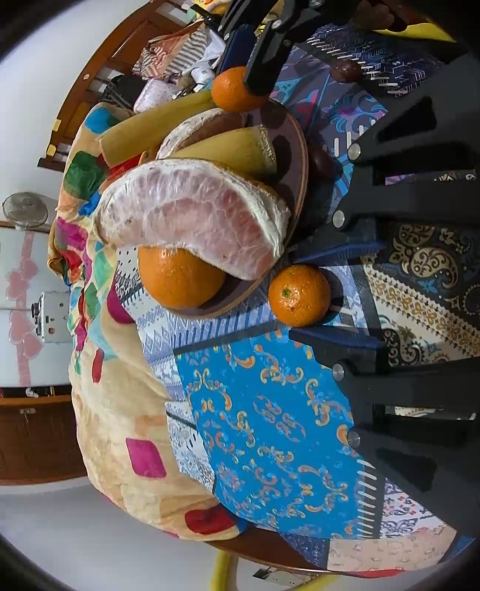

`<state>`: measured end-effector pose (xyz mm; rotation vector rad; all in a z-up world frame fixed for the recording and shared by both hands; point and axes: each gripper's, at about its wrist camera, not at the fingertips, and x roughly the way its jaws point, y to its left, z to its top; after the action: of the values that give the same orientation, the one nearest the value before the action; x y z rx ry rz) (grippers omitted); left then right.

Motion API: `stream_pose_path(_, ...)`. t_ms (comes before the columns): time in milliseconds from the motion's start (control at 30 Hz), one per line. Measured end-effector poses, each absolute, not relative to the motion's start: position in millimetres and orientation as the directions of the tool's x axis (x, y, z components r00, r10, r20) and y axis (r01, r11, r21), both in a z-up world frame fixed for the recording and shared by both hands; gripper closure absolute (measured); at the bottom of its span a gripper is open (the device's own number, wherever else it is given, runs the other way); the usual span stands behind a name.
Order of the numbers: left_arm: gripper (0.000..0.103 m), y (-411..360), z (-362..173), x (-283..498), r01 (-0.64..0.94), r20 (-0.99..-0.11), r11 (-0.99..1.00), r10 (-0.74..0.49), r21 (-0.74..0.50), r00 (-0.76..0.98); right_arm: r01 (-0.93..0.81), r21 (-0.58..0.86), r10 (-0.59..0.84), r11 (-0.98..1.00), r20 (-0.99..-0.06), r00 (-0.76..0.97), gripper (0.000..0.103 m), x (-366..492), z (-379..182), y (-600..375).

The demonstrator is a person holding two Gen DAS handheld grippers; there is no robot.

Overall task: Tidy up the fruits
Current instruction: 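Grasp a loose orange with the left tool and place it on the plate, then lower the right tool onto a dark red date and grasp it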

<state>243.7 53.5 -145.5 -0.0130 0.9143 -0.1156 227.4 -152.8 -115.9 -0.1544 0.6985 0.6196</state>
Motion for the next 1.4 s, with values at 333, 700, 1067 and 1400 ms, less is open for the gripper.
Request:
stream_pose_path(333,0.07,48,-133,213,0.129,-0.752,0.991,-0.115,-0.04,0.649,-0.572,0.068,0.458,0.818,-0.678,0.575,0.069,236,-127,-149)
stream_pose_path(700,0.07,12,-114,211,0.223,-0.724,0.973,-0.2,-0.066,0.66,-0.572,0.072,0.47,0.817,-0.658,0.589,0.061,233,-119,-157)
stream_pose_path(1067,0.07,-9,-121,230,0.211,-0.73,0.976,-0.184,-0.056,0.658,-0.569,0.078,0.473,0.819,-0.653,0.591,0.06,223,-120,-178)
stream_pose_path(1400,0.07,-10,-126,237,0.176,-0.741,0.982,-0.163,-0.062,0.651,-0.575,0.099,0.487,0.812,-0.658,0.574,0.06,219,-127,-186)
